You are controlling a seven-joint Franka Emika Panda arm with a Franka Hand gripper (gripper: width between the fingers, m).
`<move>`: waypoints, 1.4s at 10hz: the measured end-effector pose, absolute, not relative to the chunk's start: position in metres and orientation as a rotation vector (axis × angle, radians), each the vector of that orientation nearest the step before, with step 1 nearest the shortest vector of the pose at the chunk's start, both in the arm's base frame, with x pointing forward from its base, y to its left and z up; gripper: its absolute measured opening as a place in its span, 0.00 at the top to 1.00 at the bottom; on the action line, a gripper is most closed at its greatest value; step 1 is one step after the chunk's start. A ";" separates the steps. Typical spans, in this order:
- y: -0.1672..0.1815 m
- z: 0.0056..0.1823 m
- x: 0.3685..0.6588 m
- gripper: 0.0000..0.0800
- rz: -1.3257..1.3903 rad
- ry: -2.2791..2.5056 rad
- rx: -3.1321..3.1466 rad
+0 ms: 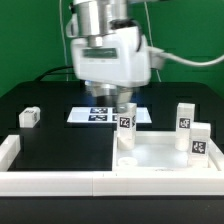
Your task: Assemble square table
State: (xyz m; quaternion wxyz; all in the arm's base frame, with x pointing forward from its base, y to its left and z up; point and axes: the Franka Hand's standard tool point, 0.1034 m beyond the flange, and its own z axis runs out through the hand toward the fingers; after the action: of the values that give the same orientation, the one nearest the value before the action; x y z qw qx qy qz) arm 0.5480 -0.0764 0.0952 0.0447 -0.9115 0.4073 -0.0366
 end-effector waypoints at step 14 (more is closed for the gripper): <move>-0.213 0.062 0.452 0.19 -0.078 -0.219 -3.160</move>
Offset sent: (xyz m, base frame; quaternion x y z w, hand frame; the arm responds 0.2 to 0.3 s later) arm 0.0000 0.0000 0.0000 0.0000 0.0000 -0.1296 0.9916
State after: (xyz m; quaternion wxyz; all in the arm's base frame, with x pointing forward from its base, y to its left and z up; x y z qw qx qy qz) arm 0.4517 -0.2126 0.0624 -0.0136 -0.9972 -0.0690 -0.0246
